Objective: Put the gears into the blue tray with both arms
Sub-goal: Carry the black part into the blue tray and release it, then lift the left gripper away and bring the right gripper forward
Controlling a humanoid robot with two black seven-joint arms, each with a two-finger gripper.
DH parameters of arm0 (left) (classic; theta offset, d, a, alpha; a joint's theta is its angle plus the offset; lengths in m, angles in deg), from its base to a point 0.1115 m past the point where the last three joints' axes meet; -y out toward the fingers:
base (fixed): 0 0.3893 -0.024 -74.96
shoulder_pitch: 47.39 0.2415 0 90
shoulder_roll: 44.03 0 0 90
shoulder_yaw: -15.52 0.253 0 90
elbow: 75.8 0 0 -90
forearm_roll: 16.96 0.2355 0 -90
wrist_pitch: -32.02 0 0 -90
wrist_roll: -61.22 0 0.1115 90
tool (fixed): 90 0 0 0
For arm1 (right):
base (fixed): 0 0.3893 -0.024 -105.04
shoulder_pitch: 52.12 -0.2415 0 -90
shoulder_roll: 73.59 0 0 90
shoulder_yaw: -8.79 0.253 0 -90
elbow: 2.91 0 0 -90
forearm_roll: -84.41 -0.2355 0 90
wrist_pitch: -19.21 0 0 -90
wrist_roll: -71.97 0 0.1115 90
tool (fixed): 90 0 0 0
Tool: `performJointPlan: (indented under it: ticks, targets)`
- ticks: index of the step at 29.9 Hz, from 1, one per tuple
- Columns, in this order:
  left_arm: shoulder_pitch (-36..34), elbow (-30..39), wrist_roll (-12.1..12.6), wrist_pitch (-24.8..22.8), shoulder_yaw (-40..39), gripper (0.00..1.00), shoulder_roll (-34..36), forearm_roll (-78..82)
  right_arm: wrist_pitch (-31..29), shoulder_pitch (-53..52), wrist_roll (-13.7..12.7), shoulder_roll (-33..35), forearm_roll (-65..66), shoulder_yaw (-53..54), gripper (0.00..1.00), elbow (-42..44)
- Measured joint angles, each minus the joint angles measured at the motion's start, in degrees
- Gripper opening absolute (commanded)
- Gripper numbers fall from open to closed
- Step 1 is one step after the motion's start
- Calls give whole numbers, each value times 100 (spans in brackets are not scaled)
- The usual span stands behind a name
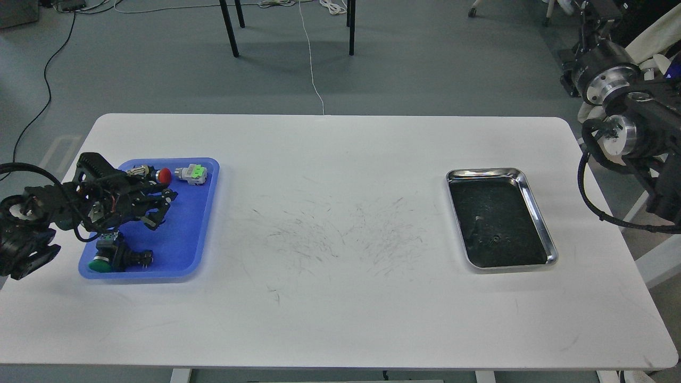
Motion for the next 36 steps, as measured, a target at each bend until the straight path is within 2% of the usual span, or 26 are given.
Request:
performJointPlan:
  ticks: [4, 6, 13, 16, 27, 32, 36]
  targets:
    - [51, -1, 0, -10, -15, 14, 0, 0, 0, 19, 0, 0, 0, 0, 94, 4]
    - [84, -6, 0, -16, -16, 21, 0, -4, 0, 19, 0, 0, 0, 0, 94, 3]
    - [96, -9, 1, -19, -16, 29, 1, -7, -3, -12, 0, 0, 6, 0, 94, -7]
    - [96, -9, 1, -19, -21, 36, 11, -7, -3, -13, 0, -19, 5, 0, 94, -7]
    - [70, 10, 1, -19, -217, 42, 153, 2, 1, -13, 0, -44, 0, 0, 94, -10]
    - [1, 73, 1, -131, -785, 42, 451, -8, 1, -13, 0, -44, 0, 0, 94, -15]
    - [-84, 174, 1, -483, -1609, 42, 759, 2, 1, -13, -1, -45, 0, 0, 94, -16]
